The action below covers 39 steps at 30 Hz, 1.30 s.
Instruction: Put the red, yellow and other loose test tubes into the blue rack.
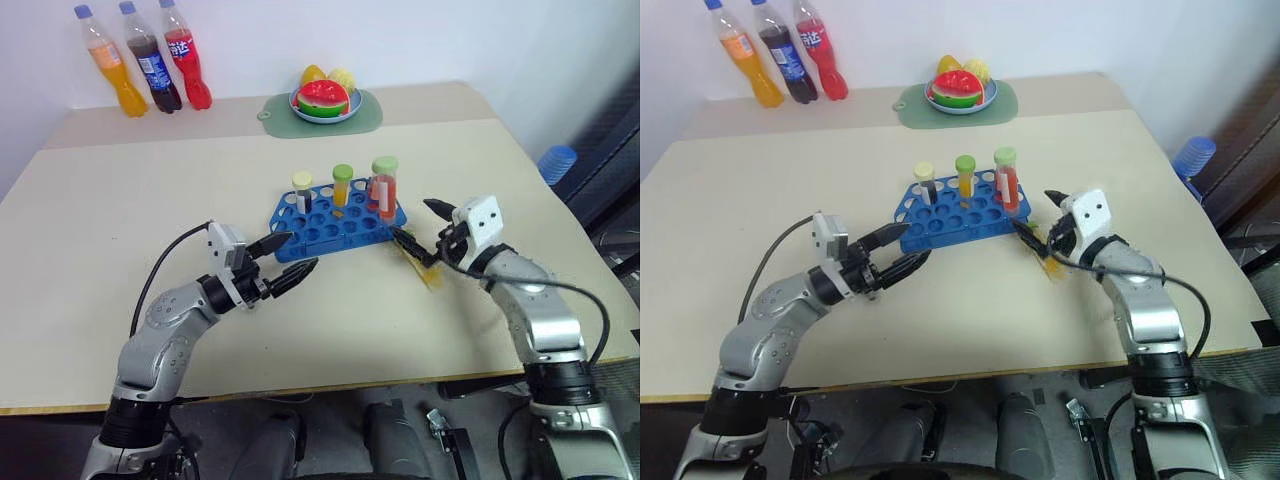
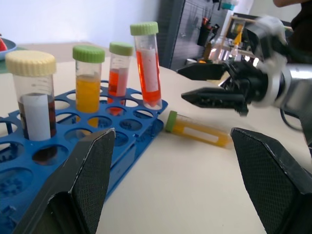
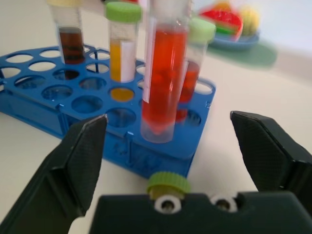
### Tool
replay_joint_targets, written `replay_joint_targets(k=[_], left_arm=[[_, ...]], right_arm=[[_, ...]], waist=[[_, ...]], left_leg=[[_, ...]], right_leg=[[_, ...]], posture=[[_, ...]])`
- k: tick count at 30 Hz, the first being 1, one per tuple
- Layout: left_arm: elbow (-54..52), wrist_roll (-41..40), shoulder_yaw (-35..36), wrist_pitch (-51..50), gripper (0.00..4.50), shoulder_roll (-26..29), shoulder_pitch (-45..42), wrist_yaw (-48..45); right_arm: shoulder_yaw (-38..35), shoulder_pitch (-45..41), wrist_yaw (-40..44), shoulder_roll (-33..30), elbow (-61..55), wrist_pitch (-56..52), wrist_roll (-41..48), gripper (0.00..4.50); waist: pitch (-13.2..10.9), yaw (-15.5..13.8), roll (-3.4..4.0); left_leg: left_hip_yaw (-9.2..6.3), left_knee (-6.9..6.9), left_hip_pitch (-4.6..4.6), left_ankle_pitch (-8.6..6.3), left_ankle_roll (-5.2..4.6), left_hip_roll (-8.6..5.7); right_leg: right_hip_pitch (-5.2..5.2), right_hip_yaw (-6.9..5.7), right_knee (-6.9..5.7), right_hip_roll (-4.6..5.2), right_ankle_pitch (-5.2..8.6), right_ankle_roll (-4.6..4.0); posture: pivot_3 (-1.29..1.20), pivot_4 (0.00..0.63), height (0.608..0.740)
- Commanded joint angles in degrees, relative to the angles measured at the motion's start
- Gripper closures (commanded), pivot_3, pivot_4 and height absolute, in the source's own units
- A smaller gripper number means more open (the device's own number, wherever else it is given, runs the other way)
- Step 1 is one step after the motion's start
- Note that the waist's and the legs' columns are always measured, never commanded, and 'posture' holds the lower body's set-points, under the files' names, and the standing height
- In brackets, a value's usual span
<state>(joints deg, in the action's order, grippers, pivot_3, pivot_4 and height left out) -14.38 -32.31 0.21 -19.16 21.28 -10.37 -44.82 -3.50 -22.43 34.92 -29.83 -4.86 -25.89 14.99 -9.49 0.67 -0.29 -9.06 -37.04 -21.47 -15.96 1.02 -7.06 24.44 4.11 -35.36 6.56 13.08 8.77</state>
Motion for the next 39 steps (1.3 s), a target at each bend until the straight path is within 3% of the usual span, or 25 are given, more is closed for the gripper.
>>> replay_joint_targets(k=[1, 5, 13, 17, 20, 35, 36, 37, 39], left_arm=[[-0.11, 0.47, -0.27, 1.52, 0.57, -0.39, -1.15, -0.51], [-1.23, 0.25, 0.05, 1.32, 0.57, -0.35, -0.31, -0.17], [-4.16, -0.29, 1.0, 0.54, 0.57, 0.25, 1.92, 1.64], [-5.03, -0.29, 1.52, 0.35, 0.57, 0.55, 2.72, 2.56], [-5.32, -0.42, 1.81, 0.26, 0.57, 0.72, 3.15, 2.71], [-4.05, -0.36, 1.32, 0.62, 0.57, 0.42, 2.5, 1.89], [-3.93, -0.33, 1.28, 0.65, 0.57, 0.4, 2.41, 1.81], [-3.77, -0.26, 1.23, 0.69, 0.57, 0.36, 2.29, 1.73], [-3.57, -0.21, 1.13, 0.69, 0.57, 0.28, 2.07, 1.6]], right_arm=[[-0.78, -5.36, 0.29, -1.07, -3.04, -10.53, 4.22, 0.04], [0.84, -13.61, 0.98, -0.69, 5.08, -11.69, 2.98, 0.04], [3.93, -19.72, 3.78, 0.67, 14.72, -7.72, 0.9, 0.04], [4.47, -21.02, 4.85, 1.61, 16.99, -6.35, 0.59, 1.37], [4.47, -21.07, 5.09, 1.7, 17.12, -5.9, 0.47, 2.91], [2.1, -15.35, 2.1, 3.16, 12.4, -0.66, 0.23, 2.91], [1.93, -14.85, 1.81, 3.36, 12.09, -0.23, 0.25, 3.4], [1.72, -14.34, 1.45, 3.64, 11.81, 0.35, 0.32, 3.61], [1.47, -13.33, 0.56, 4.08, 11.3, 1.03, 0.12, 3.7]], waist=[[-0.01, -0.03, -0.01], [-0.01, 0.04, -0.02], [-0.02, -0.02, -0.03], [-0.02, 0.11, -0.03], [-0.02, 0.06, -0.03], [-0.02, 0.01, -0.03], [-0.02, 0.0, -0.03], [-0.02, 0.0, -0.03], [-0.02, -0.02, -0.03]], left_leg=[[0.0, 0.01, 0.0, 0.0, 0.0, 0.0], [0.04, 0.03, -0.03, -0.01, -0.02, 0.0], [0.04, 0.02, -0.07, 0.0, 0.0, -0.01], [0.05, 0.04, -0.06, 0.0, 0.0, 0.0], [0.05, 0.05, -0.07, 0.01, 0.02, 0.0], [0.05, 0.04, -0.07, 0.0, 0.01, -0.01], [0.05, 0.04, -0.07, 0.0, 0.01, -0.01], [0.05, 0.04, -0.07, 0.0, 0.01, -0.01], [0.05, 0.04, -0.07, 0.0, 0.01, -0.01]], right_leg=[[0.0, -0.01, 0.01, 0.0, 0.0, 0.0], [0.01, -0.01, 0.1, 0.01, 0.0, 0.0], [0.02, -0.02, 0.14, 0.04, -0.01, 0.01], [0.04, -0.02, 0.13, 0.04, -0.01, 0.01], [0.05, -0.02, 0.13, 0.04, -0.01, 0.01], [0.04, -0.02, 0.13, 0.04, -0.01, 0.01], [0.04, -0.02, 0.13, 0.04, -0.01, 0.01], [0.04, -0.02, 0.13, 0.04, -0.01, 0.01], [0.04, -0.02, 0.13, 0.04, -0.01, 0.01]], posture=[[0.0, 0.15, 0.74], [0.0, 0.15, 0.74], [0.0, 0.15, 0.74], [0.0, 0.15, 0.74], [0.0, 0.15, 0.74], [0.0, 0.15, 0.74], [0.0, 0.15, 0.74], [0.0, 0.15, 0.74], [0.0, 0.15, 0.74]])
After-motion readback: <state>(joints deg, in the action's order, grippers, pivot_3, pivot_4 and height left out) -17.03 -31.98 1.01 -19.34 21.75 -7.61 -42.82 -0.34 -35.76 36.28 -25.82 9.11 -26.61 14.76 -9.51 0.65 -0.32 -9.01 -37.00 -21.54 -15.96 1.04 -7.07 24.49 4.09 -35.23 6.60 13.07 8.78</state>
